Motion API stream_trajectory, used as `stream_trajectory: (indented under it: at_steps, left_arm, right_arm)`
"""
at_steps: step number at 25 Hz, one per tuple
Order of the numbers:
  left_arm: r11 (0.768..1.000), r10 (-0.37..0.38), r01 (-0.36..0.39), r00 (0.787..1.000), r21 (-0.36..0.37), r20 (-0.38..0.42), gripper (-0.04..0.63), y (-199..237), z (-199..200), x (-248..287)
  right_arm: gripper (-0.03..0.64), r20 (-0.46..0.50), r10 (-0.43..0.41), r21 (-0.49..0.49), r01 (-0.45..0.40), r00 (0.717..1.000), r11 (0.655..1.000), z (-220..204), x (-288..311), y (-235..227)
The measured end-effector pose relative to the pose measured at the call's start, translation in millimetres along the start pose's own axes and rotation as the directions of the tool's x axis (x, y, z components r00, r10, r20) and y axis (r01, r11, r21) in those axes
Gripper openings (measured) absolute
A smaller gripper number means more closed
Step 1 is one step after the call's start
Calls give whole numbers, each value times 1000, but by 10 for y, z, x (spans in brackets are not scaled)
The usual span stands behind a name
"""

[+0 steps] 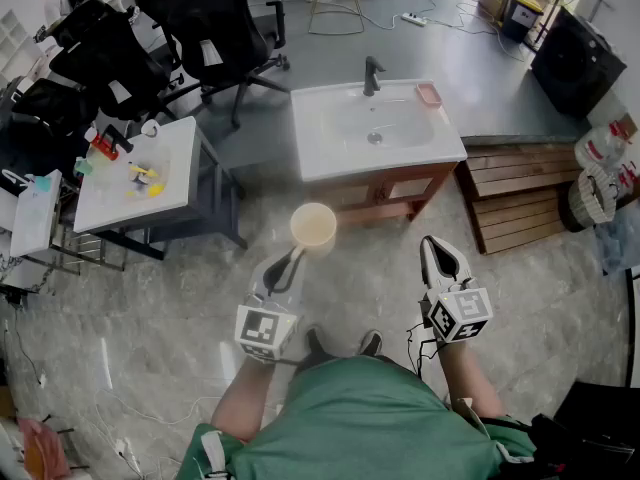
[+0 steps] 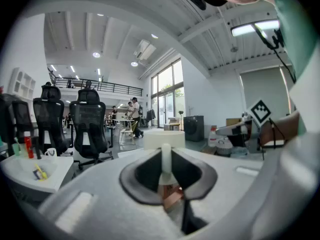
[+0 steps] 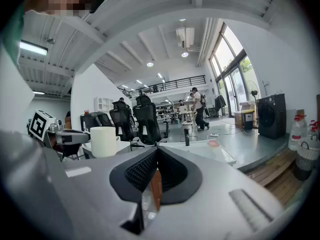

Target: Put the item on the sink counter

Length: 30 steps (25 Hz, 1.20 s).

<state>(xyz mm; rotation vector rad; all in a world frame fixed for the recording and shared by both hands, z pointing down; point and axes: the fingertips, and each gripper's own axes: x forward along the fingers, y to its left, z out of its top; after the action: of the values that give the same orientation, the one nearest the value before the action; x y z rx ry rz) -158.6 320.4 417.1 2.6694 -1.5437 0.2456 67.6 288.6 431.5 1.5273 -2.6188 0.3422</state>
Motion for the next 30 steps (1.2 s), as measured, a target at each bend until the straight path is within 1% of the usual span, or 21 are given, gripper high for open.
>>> stream_trajectory:
  at_steps: [5,12,15,20,26,30]
  left_arm:
    - [1000,19,-19,1000,-12,4,37,245,5,-125]
    - [1000,5,-5,1000,3,20,37,284,105,-109]
    - [1000,3,-3,1000,9,23,37,234,118,-62]
    - [1000,17,-17,999,3,28,37,101,179,24]
    - [996,83,-84,995,5,47,37,-138,327,151]
    - [992,125,-124,990,-7,71,37,-260,425,237]
  right_arm:
    - [2,7,6,-23,-6,1000,1000,59,66,220]
    - [2,16,-2,-23,2,1000,1000,124,67,275]
    - [2,21,0,-20,1,1000,1000,112,51,216]
    - [2,39,17,18,-18,999,1000,133,-43,59]
    - [2,36,50,25,-51,998,998,116,-266,-295]
    - [2,26,77,22,-77,997,997,97,-352,-515]
